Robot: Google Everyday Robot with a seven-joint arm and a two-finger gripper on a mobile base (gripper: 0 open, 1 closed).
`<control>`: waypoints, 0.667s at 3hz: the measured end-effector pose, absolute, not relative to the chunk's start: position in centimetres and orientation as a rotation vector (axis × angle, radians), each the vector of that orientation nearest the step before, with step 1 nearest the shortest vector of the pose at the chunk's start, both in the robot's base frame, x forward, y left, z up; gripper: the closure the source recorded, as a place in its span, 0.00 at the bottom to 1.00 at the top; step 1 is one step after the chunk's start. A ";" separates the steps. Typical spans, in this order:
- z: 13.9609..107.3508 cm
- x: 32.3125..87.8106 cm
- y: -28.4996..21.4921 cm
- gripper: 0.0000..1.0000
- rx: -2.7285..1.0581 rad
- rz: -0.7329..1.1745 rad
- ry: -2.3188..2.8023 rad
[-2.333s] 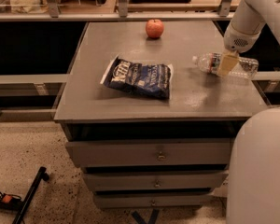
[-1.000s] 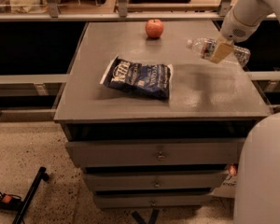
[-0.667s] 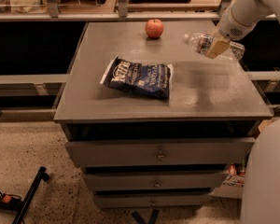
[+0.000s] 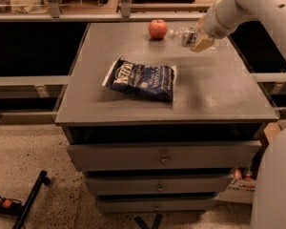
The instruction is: Move water bottle near apple
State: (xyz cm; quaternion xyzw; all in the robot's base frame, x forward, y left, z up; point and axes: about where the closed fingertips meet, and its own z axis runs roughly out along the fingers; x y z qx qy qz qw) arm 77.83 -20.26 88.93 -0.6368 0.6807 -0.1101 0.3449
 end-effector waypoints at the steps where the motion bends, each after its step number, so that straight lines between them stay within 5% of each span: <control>1: 87.8 80.4 -18.4 1.00 -1.671 -0.381 1.710; 2: 87.9 80.8 -18.4 1.00 -1.666 -0.399 1.700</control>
Offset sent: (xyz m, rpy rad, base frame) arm 0.0215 0.0160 -0.0092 -0.0416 -0.0575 0.0124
